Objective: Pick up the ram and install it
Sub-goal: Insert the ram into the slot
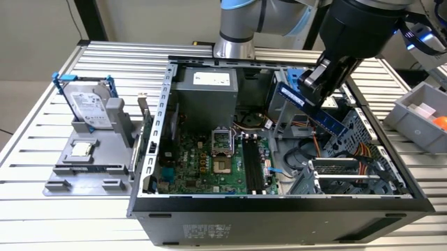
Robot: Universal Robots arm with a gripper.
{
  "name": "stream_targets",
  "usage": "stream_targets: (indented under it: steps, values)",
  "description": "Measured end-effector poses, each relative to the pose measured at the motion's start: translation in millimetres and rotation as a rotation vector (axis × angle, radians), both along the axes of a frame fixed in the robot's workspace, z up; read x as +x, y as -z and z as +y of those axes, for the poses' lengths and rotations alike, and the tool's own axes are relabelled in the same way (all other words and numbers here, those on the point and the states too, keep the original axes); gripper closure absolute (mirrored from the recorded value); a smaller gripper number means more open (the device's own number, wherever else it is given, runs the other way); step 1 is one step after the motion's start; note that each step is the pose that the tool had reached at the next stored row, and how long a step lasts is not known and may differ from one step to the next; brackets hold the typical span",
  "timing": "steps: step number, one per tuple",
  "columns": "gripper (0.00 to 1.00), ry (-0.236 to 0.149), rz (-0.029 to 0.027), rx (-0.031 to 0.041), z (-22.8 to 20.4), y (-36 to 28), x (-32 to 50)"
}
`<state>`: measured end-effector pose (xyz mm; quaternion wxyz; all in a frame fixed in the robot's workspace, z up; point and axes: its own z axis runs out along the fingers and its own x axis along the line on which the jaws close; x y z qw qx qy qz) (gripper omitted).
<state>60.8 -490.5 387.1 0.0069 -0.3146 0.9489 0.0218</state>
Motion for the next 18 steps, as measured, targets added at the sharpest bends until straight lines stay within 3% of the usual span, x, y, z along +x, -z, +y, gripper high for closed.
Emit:
stream_targets:
  steps: [18]
  values:
    - [1.0, 0.114, 0.0, 0.0, 0.0, 0.0, 0.0]
